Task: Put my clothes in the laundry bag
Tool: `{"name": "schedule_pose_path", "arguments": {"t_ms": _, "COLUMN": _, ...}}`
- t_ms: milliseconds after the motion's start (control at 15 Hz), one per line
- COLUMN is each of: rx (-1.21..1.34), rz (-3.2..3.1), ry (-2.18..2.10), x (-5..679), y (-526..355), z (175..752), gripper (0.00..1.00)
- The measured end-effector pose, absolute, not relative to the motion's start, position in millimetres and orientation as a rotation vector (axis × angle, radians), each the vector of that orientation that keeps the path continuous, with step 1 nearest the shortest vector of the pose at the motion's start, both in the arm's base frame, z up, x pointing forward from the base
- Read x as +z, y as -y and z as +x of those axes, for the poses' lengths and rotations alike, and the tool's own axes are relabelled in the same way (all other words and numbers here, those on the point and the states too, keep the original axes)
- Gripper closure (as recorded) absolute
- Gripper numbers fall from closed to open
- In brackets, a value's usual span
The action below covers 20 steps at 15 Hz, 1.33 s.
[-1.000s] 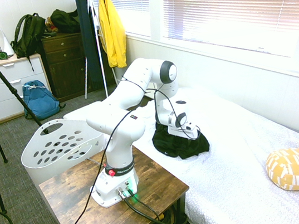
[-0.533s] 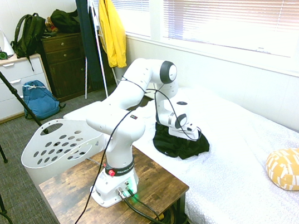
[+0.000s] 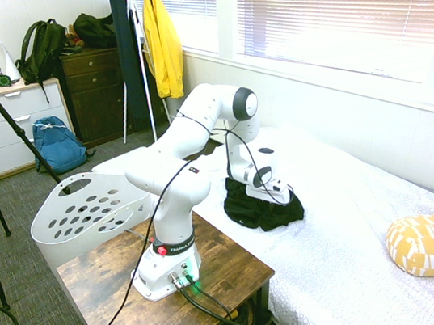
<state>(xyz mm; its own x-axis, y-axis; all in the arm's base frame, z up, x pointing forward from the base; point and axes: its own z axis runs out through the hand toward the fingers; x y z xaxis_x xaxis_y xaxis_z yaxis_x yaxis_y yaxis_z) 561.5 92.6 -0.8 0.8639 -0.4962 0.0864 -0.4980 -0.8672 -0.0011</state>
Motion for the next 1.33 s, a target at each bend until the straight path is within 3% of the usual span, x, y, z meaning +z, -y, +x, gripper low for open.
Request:
{"name": "schedule_pose_path", "arguments": {"t_ms": 267, "rx": 0.181, "rz": 3.03, "ry": 0.792, "x": 35.9, "y": -92.4, "z": 566.0, "gripper": 1.0}}
{"name": "schedule_pose_path", "arguments": {"t_ms": 533, "rx": 0.27, "rz": 3.051, "ry": 0.756, "x": 129.4, "y": -111.4, "z": 569.1, "gripper": 1.0}}
{"name": "schedule_pose_path", "arguments": {"t_ms": 1000, "rx": 0.486, "rz": 3.011, "ry": 0.651, "x": 390.1, "y": -183.5, "z": 558.5, "gripper": 1.0}}
{"name": "schedule_pose_path", "arguments": {"t_ms": 1200, "rx": 0.599, "rz": 2.998, "ry": 0.587, "x": 524.8, "y": -229.8, "z": 511.5, "gripper": 1.0}}
{"name": "schedule_pose_path", "arguments": {"t_ms": 1333, "rx": 0.668, "rz": 3.017, "ry": 0.527, "x": 614.9, "y": -265.8, "z": 444.9, "gripper": 1.0}}
